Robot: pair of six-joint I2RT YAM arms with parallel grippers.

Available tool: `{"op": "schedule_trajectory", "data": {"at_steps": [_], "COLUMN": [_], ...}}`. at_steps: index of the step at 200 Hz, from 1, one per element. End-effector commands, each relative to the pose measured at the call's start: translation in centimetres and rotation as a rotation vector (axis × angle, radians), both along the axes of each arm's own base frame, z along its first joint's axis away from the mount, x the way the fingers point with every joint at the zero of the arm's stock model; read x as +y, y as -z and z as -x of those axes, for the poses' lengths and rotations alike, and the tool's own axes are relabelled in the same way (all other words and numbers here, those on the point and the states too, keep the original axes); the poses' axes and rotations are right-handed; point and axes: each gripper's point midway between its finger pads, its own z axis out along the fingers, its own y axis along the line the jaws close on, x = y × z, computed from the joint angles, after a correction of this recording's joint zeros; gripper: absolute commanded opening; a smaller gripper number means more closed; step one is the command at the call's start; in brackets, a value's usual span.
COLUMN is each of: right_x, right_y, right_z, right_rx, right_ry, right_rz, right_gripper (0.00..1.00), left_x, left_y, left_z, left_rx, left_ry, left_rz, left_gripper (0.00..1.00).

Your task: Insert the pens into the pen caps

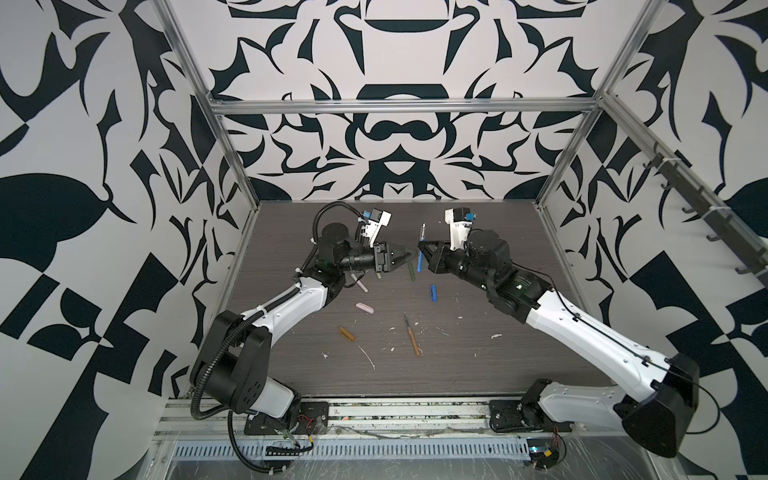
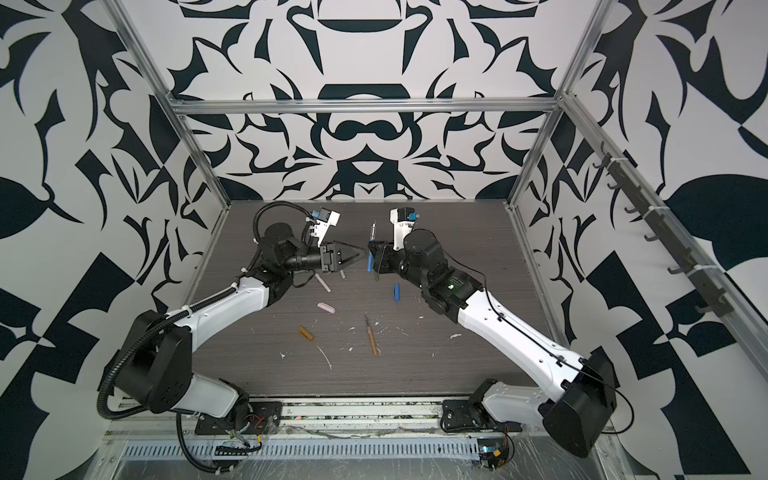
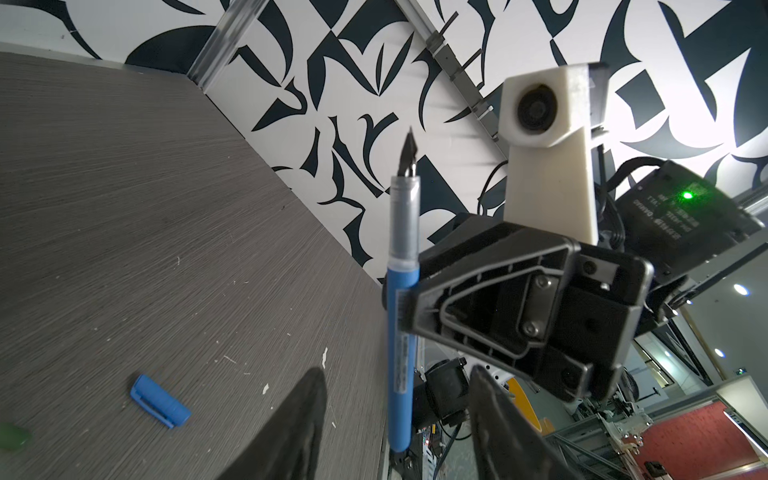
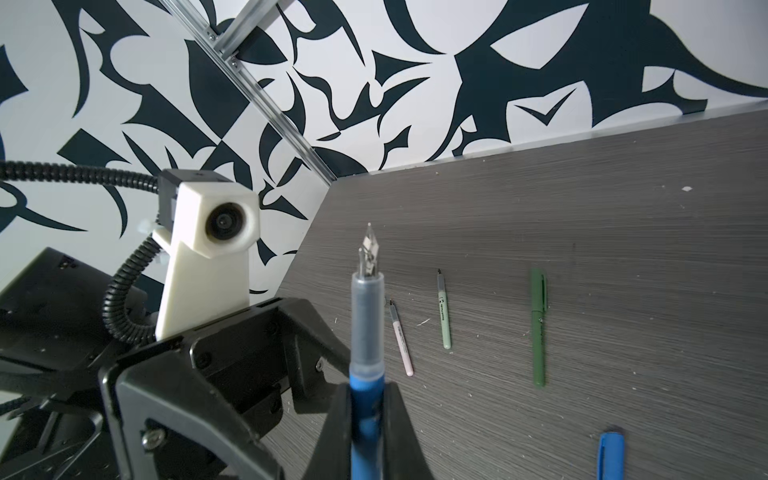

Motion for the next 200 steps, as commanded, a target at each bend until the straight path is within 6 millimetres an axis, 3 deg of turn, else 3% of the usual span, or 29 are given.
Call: {"op": "schedule_trajectory", "data": {"at_steps": [1,31,93,132,173,191,200], "right_x": [0.9,1.6,2.4,2.7,3.0,2.7,2.4], "right_y": [-2.6,-3.1,-2.8,-2.8,-2.5,-2.8,-3.2], "right_z": [0.0,0.3,0.3,0.4,0.6,0.9,1.1], "right_rx": [-0.045,-0.061,-0.066,-0.060,-0.048,-0.044,-0.046], "right_ry": [-0.015,-0.039,-0.056,-0.072,-0.088,-0.087,-0.085], "right_rz": [-0.082,-0.098,-0.125,-0.145,-0.156,-0.160,-0.149], "right_gripper": [0.03,0.03,0.03,0.03,0.03,0.22,0.26], "left_x": [-0.3,-0.3,-0.8,-0.8,-0.9,-1.0,-1.0], "left_y": [-0.5,-0.3,-0.2,0.0,0.0,0.3,0.5], "left_z": [0.8,0.5,0.8,0.7,0.6,0.5,0.3], "left_rx": [-0.040,-0.029,-0.015,-0.007,-0.004,0.010,0.022], "left_ry": [0.037,0.026,0.063,0.060,0.059,0.062,0.053], "left_rz": [0.022,0.018,0.020,0.016,0.015,0.003,-0.008], "left_gripper": [0.55,0.53,0.37,0.34,0.08,0.04,0.02]}}
